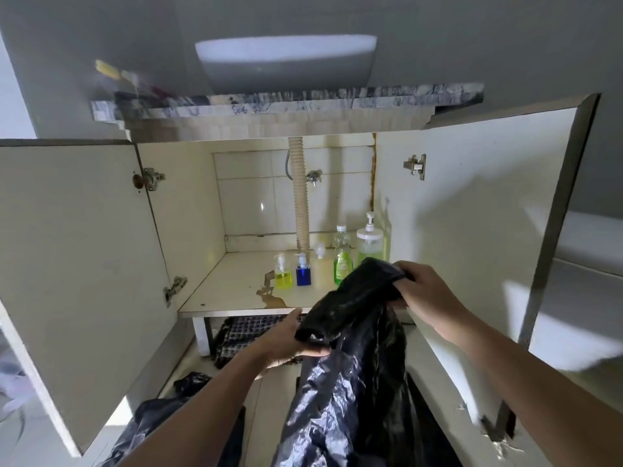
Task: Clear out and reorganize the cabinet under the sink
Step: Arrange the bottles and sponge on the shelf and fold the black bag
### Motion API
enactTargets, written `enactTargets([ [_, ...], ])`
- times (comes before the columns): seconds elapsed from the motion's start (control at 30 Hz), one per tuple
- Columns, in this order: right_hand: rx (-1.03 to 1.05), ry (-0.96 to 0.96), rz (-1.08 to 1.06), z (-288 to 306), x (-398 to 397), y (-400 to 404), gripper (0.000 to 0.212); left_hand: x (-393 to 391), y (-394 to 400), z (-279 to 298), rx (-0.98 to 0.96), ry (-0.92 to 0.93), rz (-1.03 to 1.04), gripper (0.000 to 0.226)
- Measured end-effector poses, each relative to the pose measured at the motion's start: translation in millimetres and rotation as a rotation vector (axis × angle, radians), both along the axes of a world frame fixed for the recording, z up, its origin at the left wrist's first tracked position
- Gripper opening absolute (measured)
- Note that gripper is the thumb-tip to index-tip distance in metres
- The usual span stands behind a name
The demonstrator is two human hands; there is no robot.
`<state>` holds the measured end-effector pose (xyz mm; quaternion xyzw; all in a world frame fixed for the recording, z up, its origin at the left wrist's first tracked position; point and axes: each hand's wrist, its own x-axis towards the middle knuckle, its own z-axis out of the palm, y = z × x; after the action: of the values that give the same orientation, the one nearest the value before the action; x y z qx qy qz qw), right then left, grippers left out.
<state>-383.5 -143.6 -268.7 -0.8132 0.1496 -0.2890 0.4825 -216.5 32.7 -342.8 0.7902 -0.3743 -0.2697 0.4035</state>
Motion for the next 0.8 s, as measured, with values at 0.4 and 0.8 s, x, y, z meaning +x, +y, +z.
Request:
enactTargets([
  [0.4,-0.561,0.522,-0.261,4,-11,-10,0.033,-42,-29,40,-0.605,0.325,0.107,0.024],
  [0.8,-0.293,0.013,-0.237,11,1,3,0.029,-50,-33,41,-0.366,-0.189,-0.078,0.081],
])
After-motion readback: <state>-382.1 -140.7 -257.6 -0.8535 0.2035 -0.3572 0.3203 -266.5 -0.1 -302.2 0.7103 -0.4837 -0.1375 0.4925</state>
